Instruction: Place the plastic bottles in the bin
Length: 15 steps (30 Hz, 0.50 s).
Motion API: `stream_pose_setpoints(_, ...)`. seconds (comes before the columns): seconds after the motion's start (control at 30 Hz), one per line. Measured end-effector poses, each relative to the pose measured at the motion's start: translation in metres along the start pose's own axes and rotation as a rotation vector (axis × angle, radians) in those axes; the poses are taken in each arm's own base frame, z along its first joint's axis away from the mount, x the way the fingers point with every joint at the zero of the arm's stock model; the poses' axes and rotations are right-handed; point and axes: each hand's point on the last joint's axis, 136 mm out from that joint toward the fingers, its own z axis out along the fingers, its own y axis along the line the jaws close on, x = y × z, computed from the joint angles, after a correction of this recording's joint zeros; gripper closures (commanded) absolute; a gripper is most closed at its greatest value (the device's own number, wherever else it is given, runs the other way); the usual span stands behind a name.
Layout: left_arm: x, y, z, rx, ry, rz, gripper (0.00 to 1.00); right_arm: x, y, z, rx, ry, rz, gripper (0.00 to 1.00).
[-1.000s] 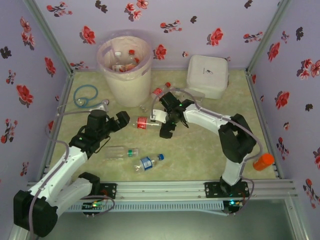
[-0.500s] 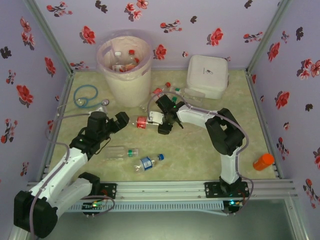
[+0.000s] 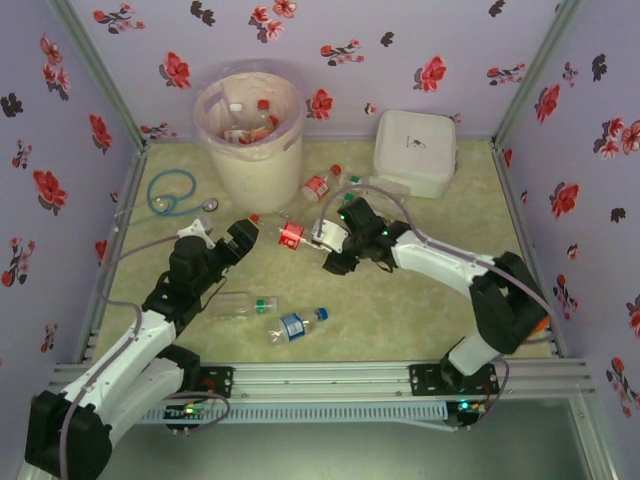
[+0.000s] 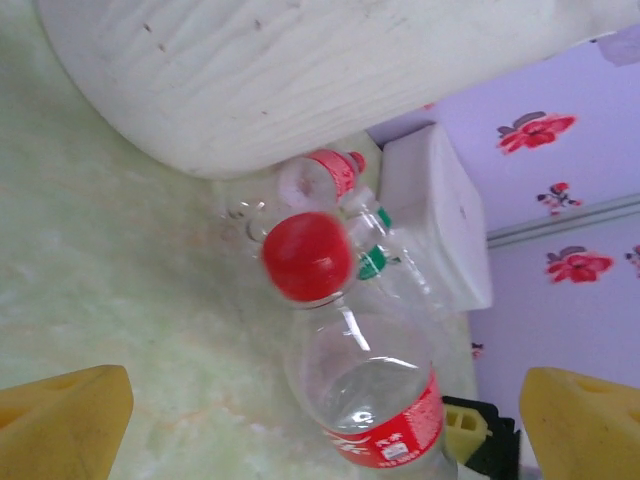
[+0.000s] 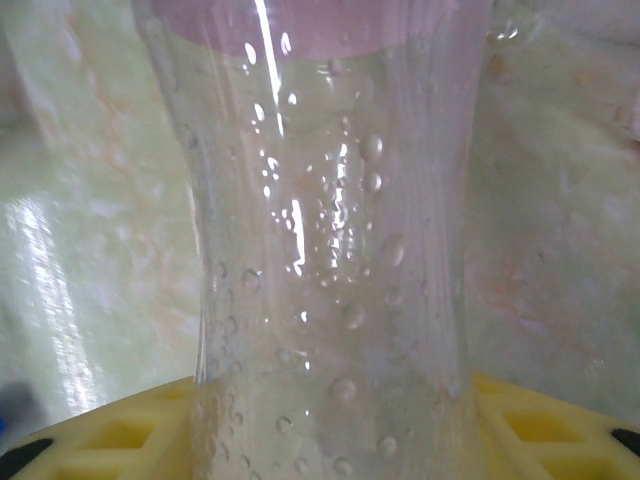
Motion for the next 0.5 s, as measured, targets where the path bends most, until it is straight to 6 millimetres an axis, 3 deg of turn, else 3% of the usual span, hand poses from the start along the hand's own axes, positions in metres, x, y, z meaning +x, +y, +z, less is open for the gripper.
stream_pose_setpoints(0.17,0.013,-0.027,0.007,0.1,0.025,0.014,0.0,-0.001,0.01,-0.01,-0.008,-0.072,0.09,0.55)
stream_pose_setpoints(0.5,0.04,-0.024,0.049,0.111,0.085,-0.002,0.02,-0.009,0.022,-0.01,-0.034,-0.128,0.189,0.53)
